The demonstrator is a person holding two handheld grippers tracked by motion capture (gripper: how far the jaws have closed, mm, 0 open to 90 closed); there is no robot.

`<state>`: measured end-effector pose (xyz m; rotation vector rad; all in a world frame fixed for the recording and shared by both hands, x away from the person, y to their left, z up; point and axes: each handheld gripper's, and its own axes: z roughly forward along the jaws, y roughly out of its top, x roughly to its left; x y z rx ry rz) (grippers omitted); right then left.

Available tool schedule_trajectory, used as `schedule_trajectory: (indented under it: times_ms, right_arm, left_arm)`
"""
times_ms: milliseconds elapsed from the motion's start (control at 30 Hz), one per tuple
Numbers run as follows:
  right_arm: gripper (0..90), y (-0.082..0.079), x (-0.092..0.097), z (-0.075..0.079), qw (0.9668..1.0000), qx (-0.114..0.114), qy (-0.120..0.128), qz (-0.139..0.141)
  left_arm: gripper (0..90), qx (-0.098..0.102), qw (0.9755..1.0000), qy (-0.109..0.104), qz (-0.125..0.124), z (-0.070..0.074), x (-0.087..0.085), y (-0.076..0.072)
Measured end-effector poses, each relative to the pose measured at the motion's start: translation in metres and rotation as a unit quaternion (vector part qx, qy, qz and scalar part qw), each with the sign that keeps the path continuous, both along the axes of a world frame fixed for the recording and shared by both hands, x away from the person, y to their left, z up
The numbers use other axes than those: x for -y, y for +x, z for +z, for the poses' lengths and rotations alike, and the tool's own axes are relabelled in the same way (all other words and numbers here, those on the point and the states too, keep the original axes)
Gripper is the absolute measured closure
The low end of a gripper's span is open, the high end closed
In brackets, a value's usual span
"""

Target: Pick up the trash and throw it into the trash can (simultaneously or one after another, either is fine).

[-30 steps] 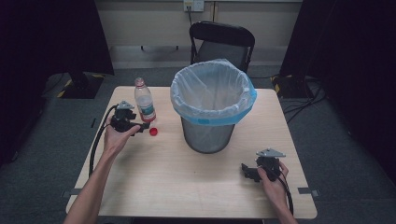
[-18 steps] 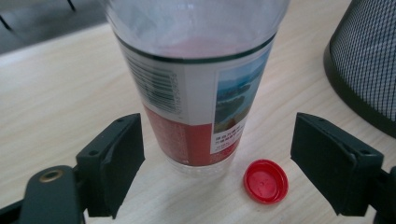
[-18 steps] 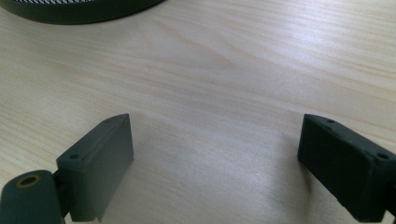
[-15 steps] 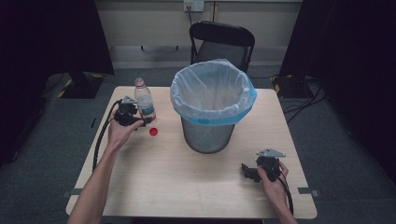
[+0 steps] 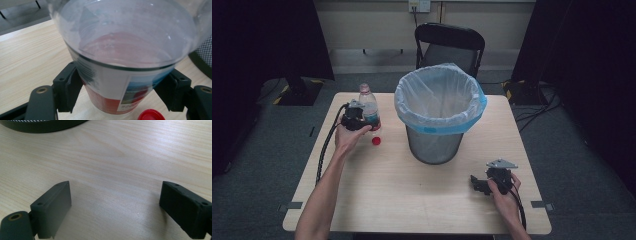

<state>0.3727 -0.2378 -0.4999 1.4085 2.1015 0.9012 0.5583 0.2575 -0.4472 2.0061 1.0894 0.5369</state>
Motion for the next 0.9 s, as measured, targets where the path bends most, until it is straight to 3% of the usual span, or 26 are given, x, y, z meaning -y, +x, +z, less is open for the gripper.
schedule_trajectory:
  times_ms: [433,733,900]
  right_arm:
    - [9.5,0.0,0.0,0.0,1.0,0.0,0.0,0.0]
    - [9.5,0.0,0.0,0.0,1.0,0.0,0.0,0.0]
    - [9.5,0.0,0.0,0.0,1.0,0.0,0.0,0.0]
  left_arm:
    - [28.3,-0.002,0.9999,-0.011,-0.004,0.003,-0.001,-0.003]
    - [28.3,0.022,0.999,-0.038,-0.01,0.02,-0.003,-0.011]
    - [28.3,0.034,0.9979,-0.048,-0.027,0.03,-0.002,-0.021]
